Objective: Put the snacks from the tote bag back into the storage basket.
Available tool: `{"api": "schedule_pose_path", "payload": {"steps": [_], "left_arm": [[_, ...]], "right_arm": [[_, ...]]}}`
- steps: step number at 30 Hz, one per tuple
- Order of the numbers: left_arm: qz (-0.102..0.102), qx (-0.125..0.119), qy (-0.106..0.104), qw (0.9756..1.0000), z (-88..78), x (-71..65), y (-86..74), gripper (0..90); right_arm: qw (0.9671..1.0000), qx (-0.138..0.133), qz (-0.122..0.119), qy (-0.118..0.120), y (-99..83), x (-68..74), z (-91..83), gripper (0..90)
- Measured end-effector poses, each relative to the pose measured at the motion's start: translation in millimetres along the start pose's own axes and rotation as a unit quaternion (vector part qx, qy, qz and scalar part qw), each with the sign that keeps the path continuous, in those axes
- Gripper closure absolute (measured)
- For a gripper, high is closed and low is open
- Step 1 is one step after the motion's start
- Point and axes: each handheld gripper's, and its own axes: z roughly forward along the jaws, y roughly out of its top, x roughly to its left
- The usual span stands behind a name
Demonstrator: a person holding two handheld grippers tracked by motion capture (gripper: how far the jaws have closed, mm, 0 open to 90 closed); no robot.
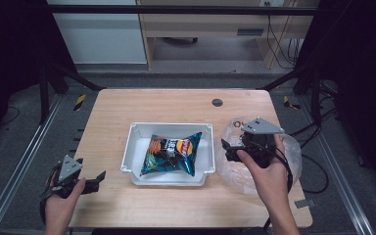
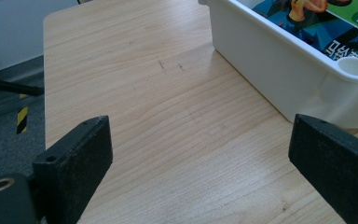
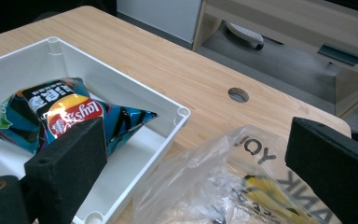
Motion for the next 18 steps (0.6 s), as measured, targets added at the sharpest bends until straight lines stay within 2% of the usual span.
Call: {"api": "schedule_pose_path", "payload": {"steps": [8,18], "left_arm": [[-0.002,0.000,0.000,1.0000,0.2,-0.6,-0.2,5.7],[-0.002,0.002,0.002,1.0000,0.1,-0.3,-0.6,5.6]], "right_arm": [[0.9993,0.000,0.028,-0.024,-16.8,-6.0,0.8,6.0],[0.9973,0.014,0.046,-0.057,-38.2,-12.5,6.4,5.5]]}}
